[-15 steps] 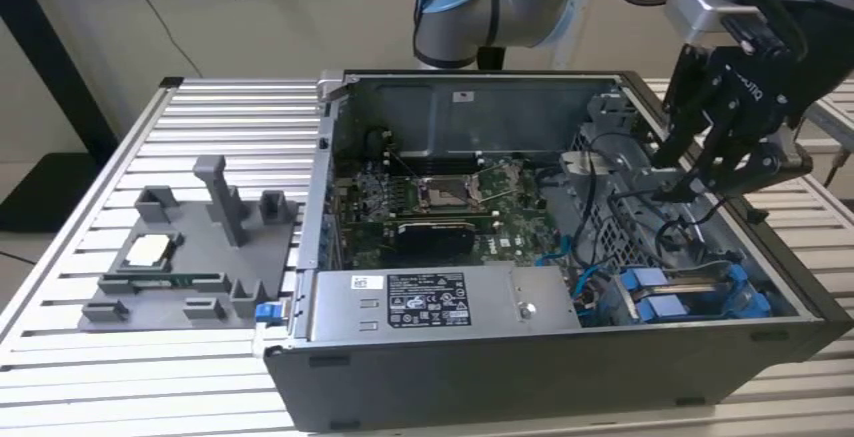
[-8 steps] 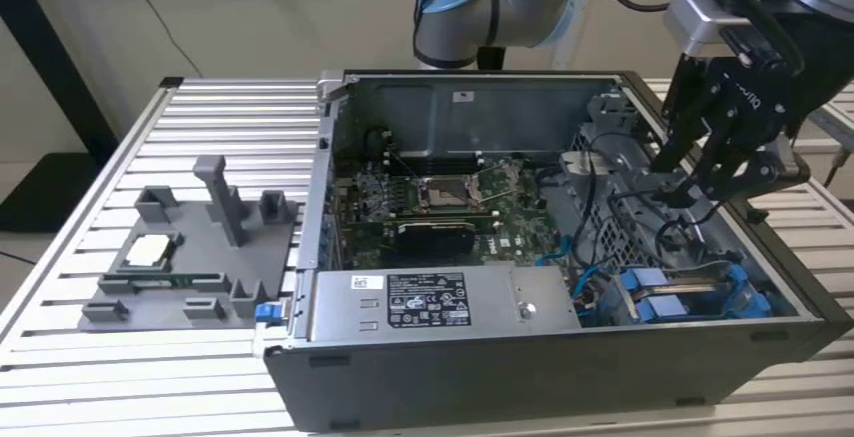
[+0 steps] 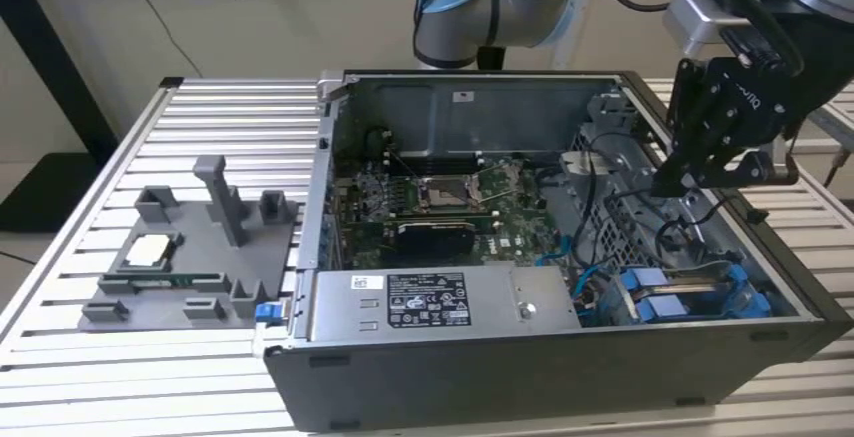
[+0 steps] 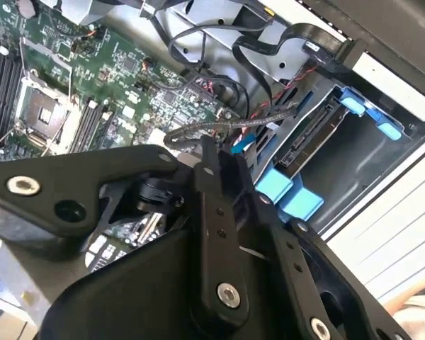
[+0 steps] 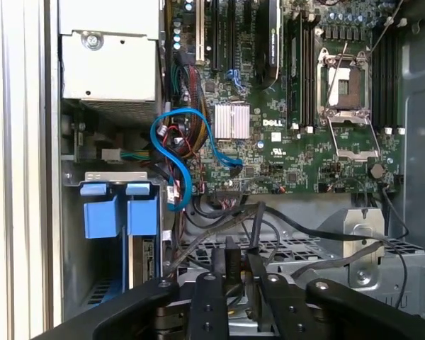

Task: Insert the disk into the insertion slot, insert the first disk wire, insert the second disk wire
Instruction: 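Insert the first disk wire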

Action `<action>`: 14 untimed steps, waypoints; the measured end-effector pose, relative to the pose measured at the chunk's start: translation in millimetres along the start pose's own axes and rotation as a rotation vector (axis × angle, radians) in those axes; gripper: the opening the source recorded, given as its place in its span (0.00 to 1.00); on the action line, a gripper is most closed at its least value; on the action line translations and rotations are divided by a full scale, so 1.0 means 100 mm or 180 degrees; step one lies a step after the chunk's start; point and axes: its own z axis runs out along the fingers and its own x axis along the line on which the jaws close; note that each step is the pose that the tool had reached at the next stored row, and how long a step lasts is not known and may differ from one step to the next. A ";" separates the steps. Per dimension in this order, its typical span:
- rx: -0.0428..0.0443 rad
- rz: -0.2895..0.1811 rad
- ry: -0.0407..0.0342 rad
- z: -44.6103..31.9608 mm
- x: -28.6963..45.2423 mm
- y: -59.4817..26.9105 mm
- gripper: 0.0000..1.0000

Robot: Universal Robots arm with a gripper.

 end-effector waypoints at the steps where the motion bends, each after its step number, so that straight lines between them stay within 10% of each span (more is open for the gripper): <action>1: 0.0000 0.0000 -0.0001 0.000 0.000 0.000 0.20; 5: 0.0000 0.0000 -0.0005 0.000 0.000 0.000 0.19; 7: -0.0001 -0.0003 -0.0074 0.000 0.000 0.000 0.19; 14: -0.0001 -0.0004 -0.0079 0.004 0.001 0.000 0.19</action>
